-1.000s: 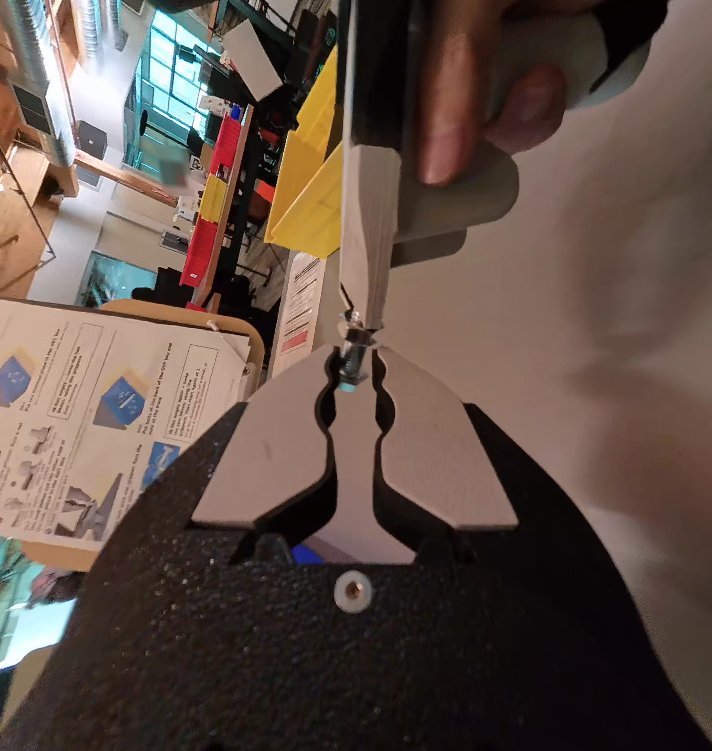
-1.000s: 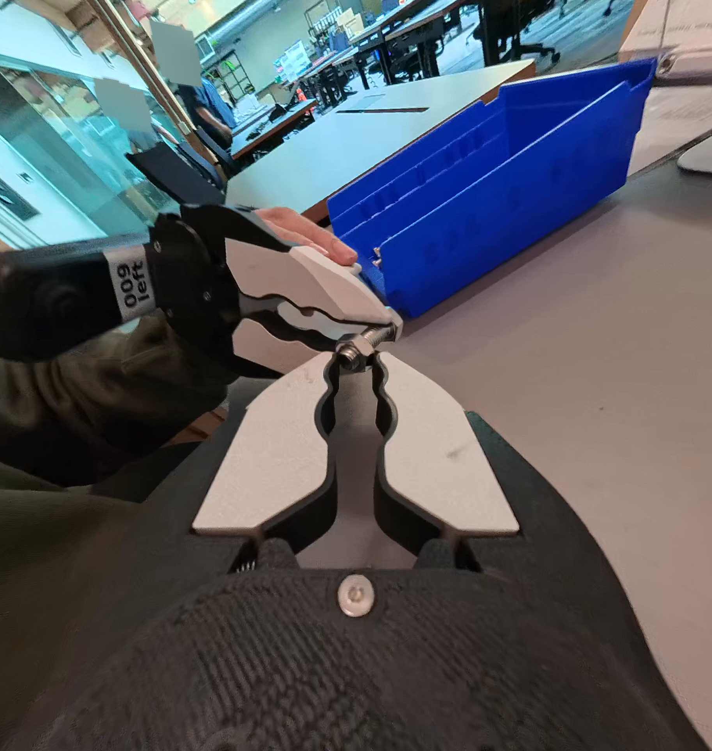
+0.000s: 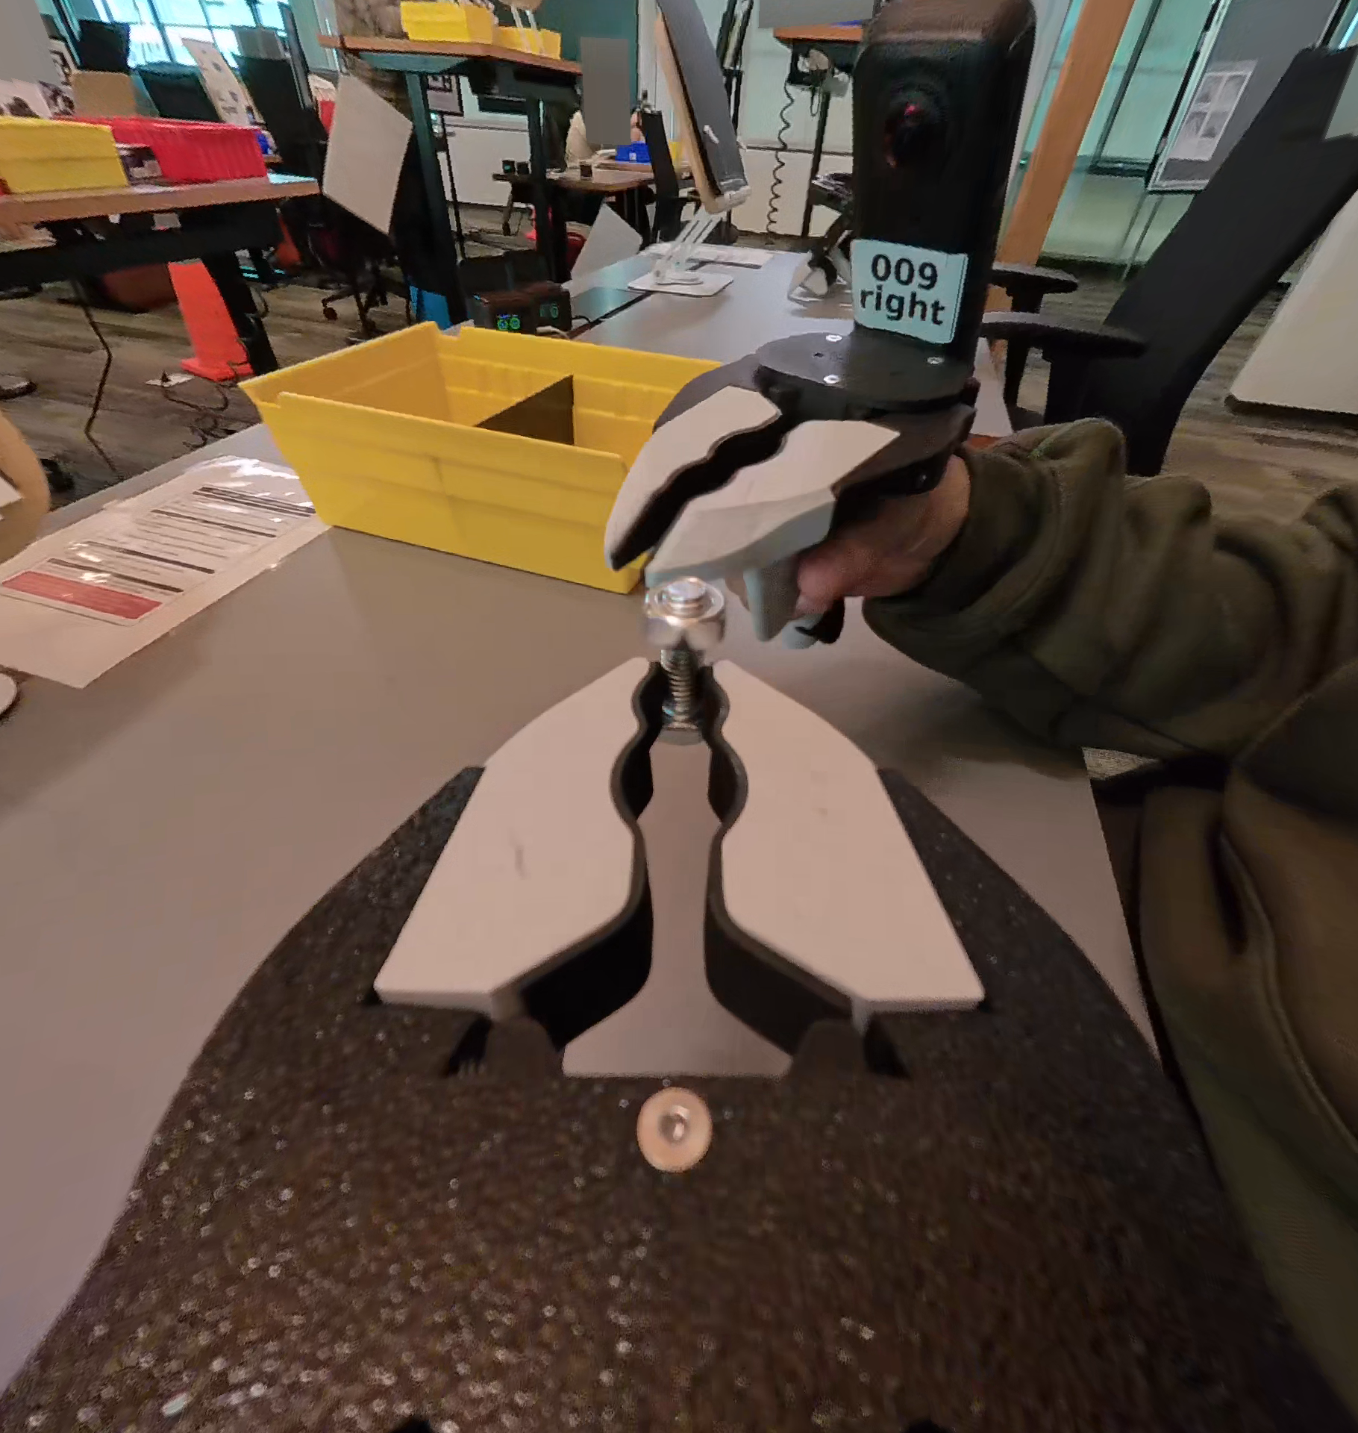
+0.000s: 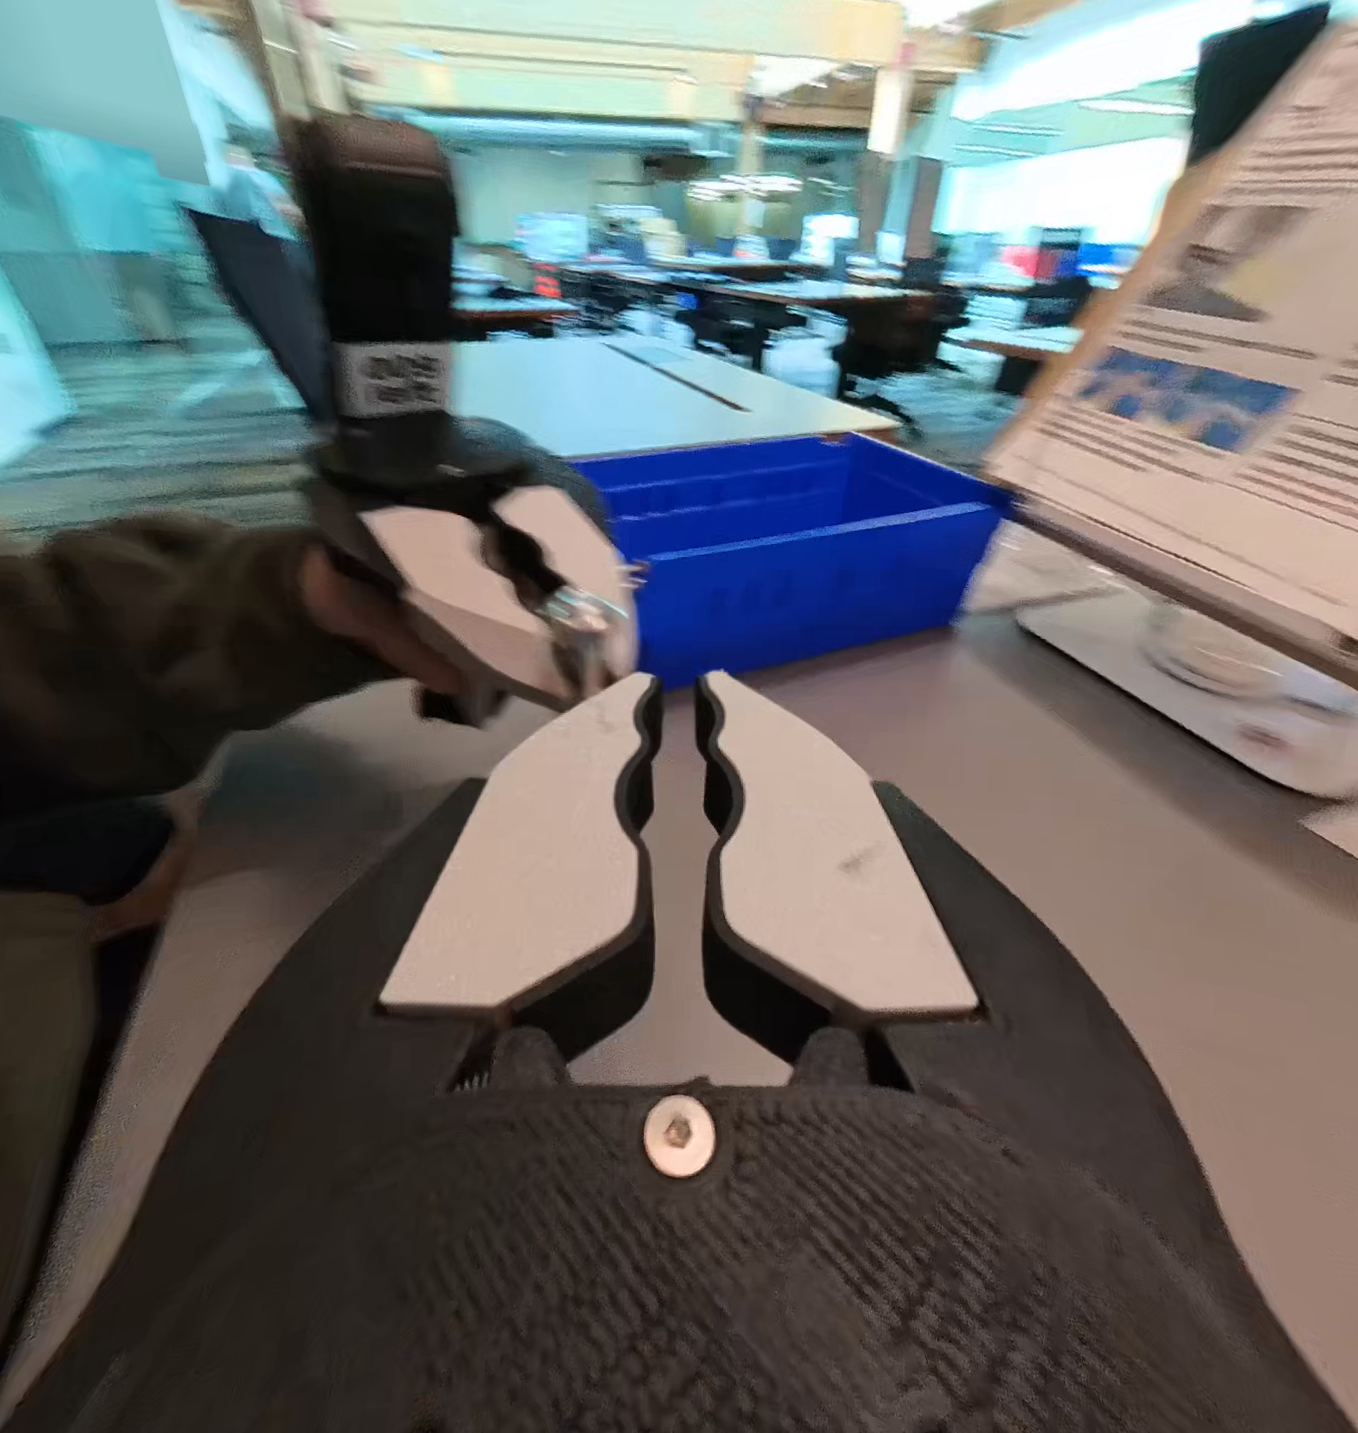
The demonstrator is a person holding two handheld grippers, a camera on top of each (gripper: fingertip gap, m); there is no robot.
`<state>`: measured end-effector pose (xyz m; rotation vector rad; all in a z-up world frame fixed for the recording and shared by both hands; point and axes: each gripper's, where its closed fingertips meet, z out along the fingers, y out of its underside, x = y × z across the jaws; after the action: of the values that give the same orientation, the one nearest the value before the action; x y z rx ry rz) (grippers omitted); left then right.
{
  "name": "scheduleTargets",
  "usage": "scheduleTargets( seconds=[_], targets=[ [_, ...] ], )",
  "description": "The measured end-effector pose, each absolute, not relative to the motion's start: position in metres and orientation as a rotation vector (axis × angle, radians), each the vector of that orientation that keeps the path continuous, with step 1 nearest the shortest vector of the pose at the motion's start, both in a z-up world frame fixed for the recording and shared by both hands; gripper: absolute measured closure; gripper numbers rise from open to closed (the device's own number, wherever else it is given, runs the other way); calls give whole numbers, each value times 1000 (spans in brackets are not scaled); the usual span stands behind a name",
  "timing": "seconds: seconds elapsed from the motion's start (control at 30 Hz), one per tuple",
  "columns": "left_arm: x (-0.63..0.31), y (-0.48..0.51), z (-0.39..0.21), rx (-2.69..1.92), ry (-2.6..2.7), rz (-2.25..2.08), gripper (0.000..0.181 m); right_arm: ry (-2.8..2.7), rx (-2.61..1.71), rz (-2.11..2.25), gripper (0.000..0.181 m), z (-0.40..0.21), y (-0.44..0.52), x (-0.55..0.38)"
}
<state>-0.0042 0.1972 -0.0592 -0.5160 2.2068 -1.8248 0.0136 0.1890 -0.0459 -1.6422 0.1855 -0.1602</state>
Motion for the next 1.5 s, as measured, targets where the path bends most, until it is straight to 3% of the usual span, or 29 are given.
scheduleTargets(
  seconds=[0.17,0.37,0.4,0.43,0.5,0.57,0.63,0.93,0.97,1.43,1.47,1.5],
  targets=[
    [1,197,-62,-520,2205,-1740,172,174,-1544,-83,153,-29,183,2],
    [0,188,-60,-506,2187,-1764,172,184,-1595,-175,154,-37,204,0],
    [1,190,-59,-521,2174,-1766,173,198,-1583,-188,147,-36,202,4],
    [1,193,-58,-526,2161,-1759,172,205,-1573,-168,147,-35,199,6],
    [-1,196,-54,-502,2151,-1769,172,319,-1557,-207,167,-37,187,24],
    [1,197,-56,-518,2152,-1738,172,357,-1522,-188,152,-37,179,31],
    [1,195,-57,-517,2148,-1731,172,318,-1453,-58,148,-26,184,16],
    [7,192,-53,-595,2075,-1821,173,328,-1528,-125,144,-34,192,18],
    [7,194,-49,-600,2053,-1858,173,402,-1519,-183,162,-36,184,31],
    [10,188,-51,-690,1883,-1972,172,347,-1521,-153,149,-31,191,18],
    [8,191,-48,-689,1863,-1994,172,418,-1504,-187,163,-33,182,29],
    [9,194,-47,-702,1852,-1988,172,473,-1491,-220,161,-35,174,39]
  ],
)
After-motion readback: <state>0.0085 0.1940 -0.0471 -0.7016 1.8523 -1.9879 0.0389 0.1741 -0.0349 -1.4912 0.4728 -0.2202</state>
